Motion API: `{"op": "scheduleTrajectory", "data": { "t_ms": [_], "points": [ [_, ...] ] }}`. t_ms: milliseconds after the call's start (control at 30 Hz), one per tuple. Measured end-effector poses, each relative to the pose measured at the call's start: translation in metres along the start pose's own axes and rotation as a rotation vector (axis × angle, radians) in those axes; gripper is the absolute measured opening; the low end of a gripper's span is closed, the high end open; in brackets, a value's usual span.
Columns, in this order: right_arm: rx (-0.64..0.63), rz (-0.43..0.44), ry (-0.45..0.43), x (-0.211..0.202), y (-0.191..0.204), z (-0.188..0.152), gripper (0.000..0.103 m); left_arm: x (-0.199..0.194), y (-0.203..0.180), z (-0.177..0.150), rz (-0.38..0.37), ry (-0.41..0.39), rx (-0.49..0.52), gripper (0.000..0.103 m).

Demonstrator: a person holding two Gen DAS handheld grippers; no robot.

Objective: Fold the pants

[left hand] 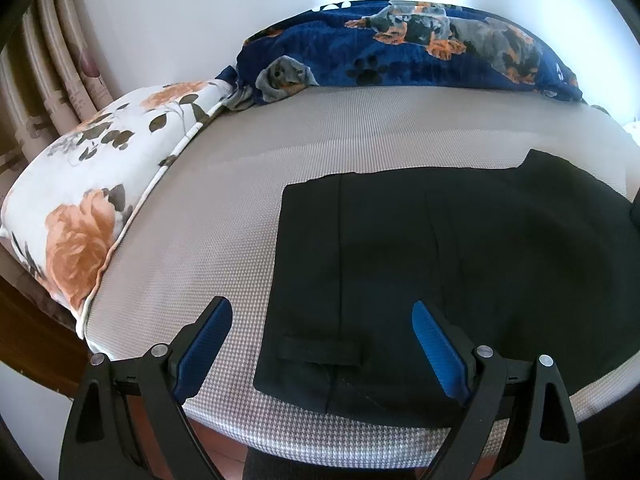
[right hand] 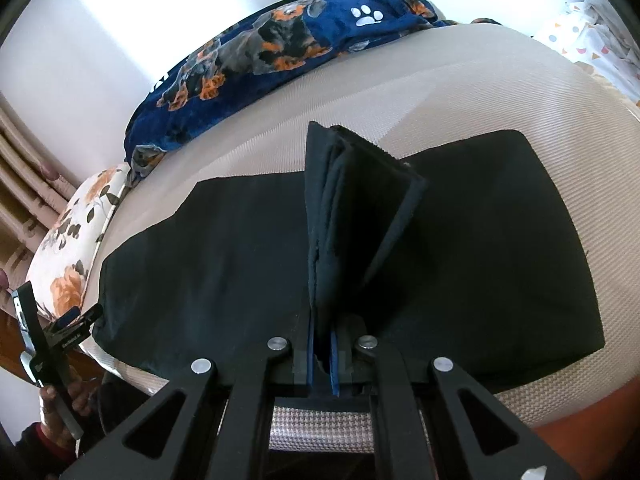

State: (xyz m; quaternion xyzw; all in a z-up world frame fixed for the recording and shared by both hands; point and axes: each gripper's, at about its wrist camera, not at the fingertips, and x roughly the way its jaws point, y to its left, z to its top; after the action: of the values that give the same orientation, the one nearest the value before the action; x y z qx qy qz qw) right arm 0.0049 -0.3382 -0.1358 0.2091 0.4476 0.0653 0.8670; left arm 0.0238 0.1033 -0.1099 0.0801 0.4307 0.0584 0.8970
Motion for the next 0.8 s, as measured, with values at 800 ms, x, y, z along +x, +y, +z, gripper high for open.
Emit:
{"op": "scheduleTrajectory", "data": {
  "t_ms": [800],
  "points": [
    [-0.099, -0.021, 0.019, 0.006, 0.018, -0.008, 0.009, 0.003, -0.01, -0.004, -0.019, 0.019, 0.053, 0.091]
  ]
}}
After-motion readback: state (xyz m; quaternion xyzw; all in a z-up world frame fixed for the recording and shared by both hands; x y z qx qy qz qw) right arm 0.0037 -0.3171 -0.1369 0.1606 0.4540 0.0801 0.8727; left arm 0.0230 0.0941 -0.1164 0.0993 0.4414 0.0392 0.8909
